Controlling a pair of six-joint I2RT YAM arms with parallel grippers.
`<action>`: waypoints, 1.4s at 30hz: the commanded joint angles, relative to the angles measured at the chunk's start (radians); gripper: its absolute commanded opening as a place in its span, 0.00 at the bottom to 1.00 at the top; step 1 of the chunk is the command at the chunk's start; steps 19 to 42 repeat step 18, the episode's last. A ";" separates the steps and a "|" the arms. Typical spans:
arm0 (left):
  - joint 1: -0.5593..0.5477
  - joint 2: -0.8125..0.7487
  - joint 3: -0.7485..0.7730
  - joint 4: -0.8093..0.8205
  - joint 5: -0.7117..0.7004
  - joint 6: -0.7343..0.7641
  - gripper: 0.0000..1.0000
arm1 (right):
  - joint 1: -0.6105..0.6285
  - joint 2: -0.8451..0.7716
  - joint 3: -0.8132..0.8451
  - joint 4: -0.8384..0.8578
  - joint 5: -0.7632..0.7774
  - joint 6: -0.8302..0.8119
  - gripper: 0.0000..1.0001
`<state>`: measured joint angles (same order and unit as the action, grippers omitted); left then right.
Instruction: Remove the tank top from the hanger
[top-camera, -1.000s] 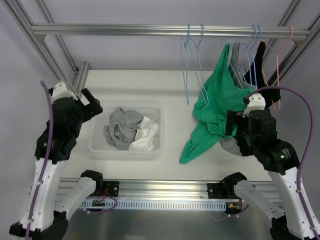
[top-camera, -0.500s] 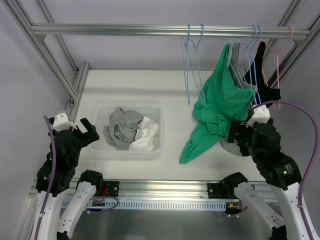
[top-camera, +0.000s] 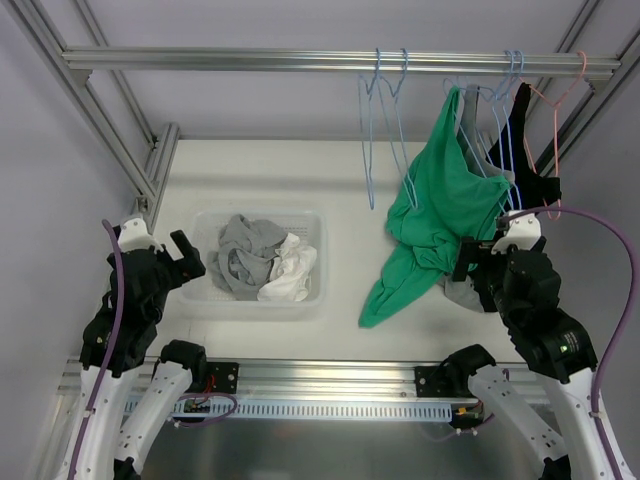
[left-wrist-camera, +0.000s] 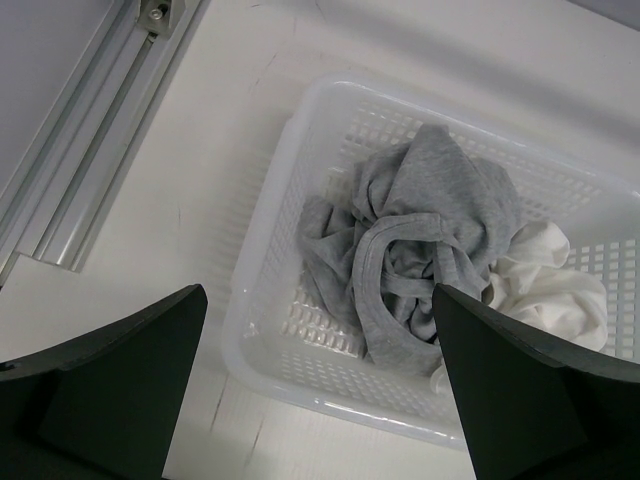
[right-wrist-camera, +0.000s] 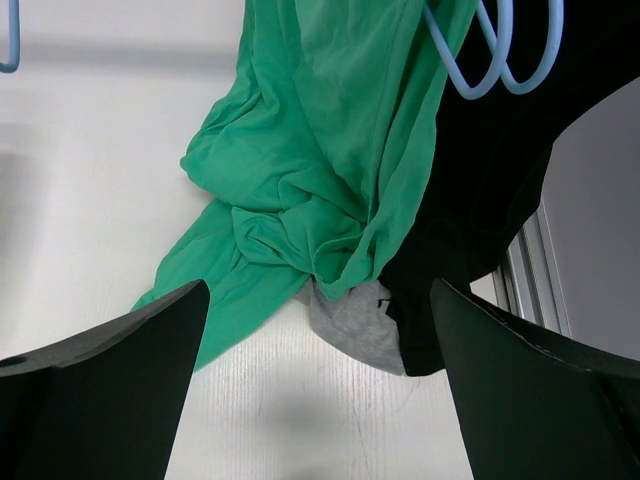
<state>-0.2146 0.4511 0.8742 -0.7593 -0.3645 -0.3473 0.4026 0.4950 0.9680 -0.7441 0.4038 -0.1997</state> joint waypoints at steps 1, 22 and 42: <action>0.003 -0.014 -0.003 0.032 0.013 0.004 0.99 | -0.002 0.022 0.005 0.060 -0.005 0.000 1.00; 0.003 -0.017 -0.006 0.035 -0.008 0.008 0.99 | -0.004 0.100 0.001 0.071 -0.043 0.022 0.99; 0.003 -0.017 -0.006 0.035 -0.008 0.008 0.99 | -0.004 0.100 0.001 0.071 -0.043 0.022 0.99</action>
